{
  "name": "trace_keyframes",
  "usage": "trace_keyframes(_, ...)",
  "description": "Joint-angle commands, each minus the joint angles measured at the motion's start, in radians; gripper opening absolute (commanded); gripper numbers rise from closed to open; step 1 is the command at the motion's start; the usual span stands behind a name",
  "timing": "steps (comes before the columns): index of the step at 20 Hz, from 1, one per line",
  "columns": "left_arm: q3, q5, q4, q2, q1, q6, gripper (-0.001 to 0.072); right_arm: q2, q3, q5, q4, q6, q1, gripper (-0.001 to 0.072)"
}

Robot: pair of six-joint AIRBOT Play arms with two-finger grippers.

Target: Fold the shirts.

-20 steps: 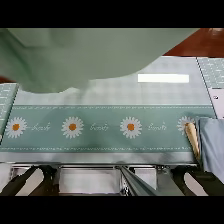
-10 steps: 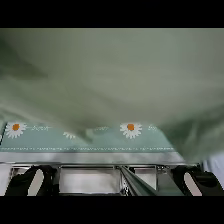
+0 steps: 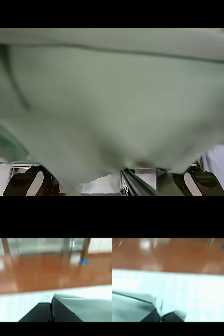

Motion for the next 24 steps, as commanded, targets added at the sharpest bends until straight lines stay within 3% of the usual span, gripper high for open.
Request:
trace_keyframes(1,-0.209,0.029,-0.093,-0.099,-0.008,0.042,0.0028,-0.026,-0.243,-0.103,0.078,-0.028,0.000,0.0026)
trace_keyframes(5,-0.264,0.224,-0.105,-0.291,-0.036,0.053,0.0027,-0.254,-0.330,-0.262,0.058,-0.079,0.000,0.0026)
trace_keyframes(13,-0.263,0.606,-0.108,-0.684,-0.146,0.049,0.0028,-0.953,-0.157,-0.539,0.359,-0.161,0.000,0.0026)
trace_keyframes(17,-0.262,0.623,-0.116,-0.832,-0.176,-0.081,0.0043,-1.213,-0.001,-0.572,0.541,-0.122,0.000,0.0042)
trace_keyframes(18,-0.262,0.615,-0.116,-0.860,-0.183,-0.120,0.0213,-1.252,0.018,-0.576,0.573,-0.107,0.000,0.0274)
trace_keyframes(19,-0.262,0.605,-0.116,-0.878,-0.183,-0.143,0.0648,-1.275,0.027,-0.570,0.596,-0.097,-0.004,0.0592)
trace_keyframes(20,-0.261,0.569,-0.116,-0.888,-0.178,-0.170,0.0705,-1.281,0.028,-0.545,0.615,-0.105,-0.012,0.0631)
trace_keyframes(24,-0.262,0.225,-0.103,-0.888,-0.035,-0.139,0.0704,-1.235,0.028,-0.248,0.554,-0.150,-0.145,0.0630)
